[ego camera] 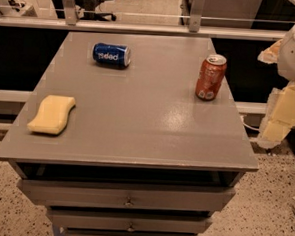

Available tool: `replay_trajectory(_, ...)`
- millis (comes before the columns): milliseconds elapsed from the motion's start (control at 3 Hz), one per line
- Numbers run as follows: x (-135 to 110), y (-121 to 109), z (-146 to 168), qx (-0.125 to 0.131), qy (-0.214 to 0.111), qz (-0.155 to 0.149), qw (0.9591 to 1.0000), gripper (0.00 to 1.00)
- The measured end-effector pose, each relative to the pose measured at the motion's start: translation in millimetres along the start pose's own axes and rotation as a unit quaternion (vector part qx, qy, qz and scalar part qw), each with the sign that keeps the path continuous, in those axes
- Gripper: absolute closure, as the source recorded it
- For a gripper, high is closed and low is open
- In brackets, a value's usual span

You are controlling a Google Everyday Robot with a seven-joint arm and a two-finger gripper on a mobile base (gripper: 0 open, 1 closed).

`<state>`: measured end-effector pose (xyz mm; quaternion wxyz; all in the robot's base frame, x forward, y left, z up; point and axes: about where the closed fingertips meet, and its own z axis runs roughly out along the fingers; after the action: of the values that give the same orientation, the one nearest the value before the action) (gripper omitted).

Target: Place pepsi can upright

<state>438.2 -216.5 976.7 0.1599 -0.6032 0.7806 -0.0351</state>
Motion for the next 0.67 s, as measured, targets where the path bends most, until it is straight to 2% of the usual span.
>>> replay_trajectory(333,0.0,0.0,0.0,0.000,0.000,0.000,1.0000,0.00)
replay_trajectory(667,-38.8,-22.6,12.1,0.006,-0.027,-0.023,0.9993,0.00)
